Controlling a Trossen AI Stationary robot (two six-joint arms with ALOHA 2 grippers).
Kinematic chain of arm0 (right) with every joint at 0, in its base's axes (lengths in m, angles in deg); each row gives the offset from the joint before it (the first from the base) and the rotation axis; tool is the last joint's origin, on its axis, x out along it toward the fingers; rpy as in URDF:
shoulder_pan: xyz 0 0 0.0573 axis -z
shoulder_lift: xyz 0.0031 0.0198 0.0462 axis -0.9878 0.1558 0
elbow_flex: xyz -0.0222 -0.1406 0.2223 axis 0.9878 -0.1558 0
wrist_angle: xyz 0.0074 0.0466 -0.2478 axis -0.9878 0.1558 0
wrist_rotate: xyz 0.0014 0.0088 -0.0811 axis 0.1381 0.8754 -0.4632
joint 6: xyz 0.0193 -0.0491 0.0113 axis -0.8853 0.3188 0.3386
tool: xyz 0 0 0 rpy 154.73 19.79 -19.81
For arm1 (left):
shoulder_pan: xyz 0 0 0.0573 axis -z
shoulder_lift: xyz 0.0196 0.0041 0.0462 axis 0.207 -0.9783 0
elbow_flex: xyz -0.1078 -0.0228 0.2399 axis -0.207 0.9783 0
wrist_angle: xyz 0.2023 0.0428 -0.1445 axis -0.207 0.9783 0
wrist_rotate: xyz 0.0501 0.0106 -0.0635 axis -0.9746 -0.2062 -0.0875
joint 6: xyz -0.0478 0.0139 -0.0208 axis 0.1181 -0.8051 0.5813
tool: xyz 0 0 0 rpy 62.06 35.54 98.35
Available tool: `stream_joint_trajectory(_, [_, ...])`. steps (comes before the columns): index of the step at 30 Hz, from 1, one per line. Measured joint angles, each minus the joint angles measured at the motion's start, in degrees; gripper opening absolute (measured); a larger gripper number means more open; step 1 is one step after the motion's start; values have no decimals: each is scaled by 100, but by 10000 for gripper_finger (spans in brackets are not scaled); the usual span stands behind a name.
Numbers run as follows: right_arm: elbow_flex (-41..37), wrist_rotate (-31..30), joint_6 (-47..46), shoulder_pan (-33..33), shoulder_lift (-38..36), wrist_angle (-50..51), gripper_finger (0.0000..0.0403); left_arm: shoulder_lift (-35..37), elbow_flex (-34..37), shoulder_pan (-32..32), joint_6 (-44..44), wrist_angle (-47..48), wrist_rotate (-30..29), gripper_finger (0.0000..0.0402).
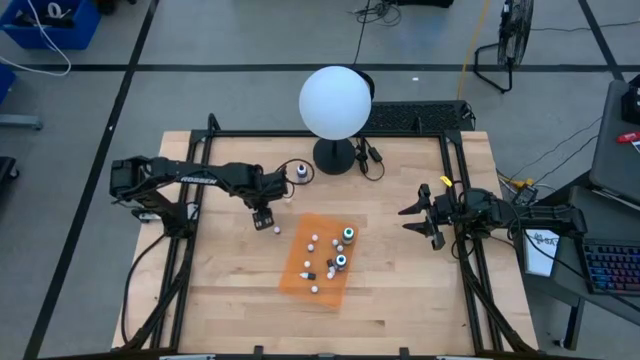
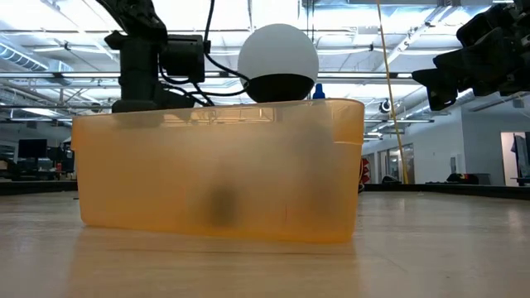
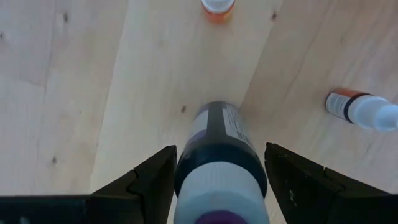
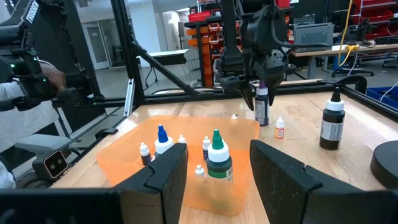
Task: Pick & Place food coloring
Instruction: Put the large purple food coloring bottle into the orange bin
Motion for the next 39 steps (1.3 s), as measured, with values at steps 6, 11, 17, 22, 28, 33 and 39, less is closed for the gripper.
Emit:
stream_joint_trajectory(6, [-1,0,0,0,0,0,166,0,0,0,-11,-85,-44,243])
stream_joint_trajectory(11, [-2,1,0,0,1,0,165,0,-2,0,-11,-230,-27,234])
stream_joint_trajectory(17, [0,-1,0,-1,-1,0,163,0,-7,0,-11,-165,0,142])
stream_joint_trajectory(22, [0,-1,0,0,1,0,164,0,-61,1,-11,-28,0,139])
stream_joint_trajectory(28, [-2,1,0,0,1,0,166,67,-1022,181,132,1059,-279,139])
stream_joint_trajectory(33, [0,0,0,-1,0,0,165,74,-2381,583,110,1460,-389,139])
stream_joint_trajectory(39, [-2,1,0,-1,-1,0,166,-265,-3268,1109,-374,756,16,139])
